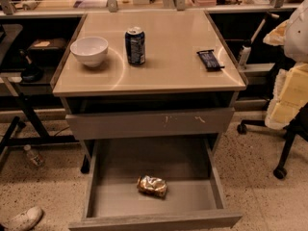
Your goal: Pick orange can from middle drawer and place on counter
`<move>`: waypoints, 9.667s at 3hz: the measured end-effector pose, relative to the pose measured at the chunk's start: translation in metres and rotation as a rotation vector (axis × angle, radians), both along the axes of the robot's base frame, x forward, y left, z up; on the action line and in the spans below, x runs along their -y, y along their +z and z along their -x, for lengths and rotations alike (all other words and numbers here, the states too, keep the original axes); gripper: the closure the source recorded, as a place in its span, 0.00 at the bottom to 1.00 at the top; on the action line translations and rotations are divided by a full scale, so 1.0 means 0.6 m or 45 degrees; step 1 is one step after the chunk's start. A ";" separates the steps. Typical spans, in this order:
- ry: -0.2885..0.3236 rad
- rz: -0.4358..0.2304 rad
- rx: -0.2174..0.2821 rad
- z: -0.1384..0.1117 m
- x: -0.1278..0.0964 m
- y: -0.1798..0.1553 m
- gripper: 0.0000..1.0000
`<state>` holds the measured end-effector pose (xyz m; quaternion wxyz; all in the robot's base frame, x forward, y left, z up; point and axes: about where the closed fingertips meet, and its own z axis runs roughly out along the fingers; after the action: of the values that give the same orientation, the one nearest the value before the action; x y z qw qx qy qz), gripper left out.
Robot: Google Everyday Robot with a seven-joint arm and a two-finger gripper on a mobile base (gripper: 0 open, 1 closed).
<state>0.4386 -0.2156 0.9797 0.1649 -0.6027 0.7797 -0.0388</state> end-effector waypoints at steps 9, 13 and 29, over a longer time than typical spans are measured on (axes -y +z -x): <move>0.030 -0.273 -0.265 -0.054 -0.269 -0.531 0.00; -0.036 -0.363 -0.408 -0.059 -0.318 -0.758 0.00; -0.166 -0.595 -0.404 -0.051 -0.330 -0.788 1.00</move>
Offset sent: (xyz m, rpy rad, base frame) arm 0.0008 0.0504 -0.1195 0.0161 0.1190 0.0184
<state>0.4689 -0.0177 0.5071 0.1724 -0.4956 0.8207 0.2263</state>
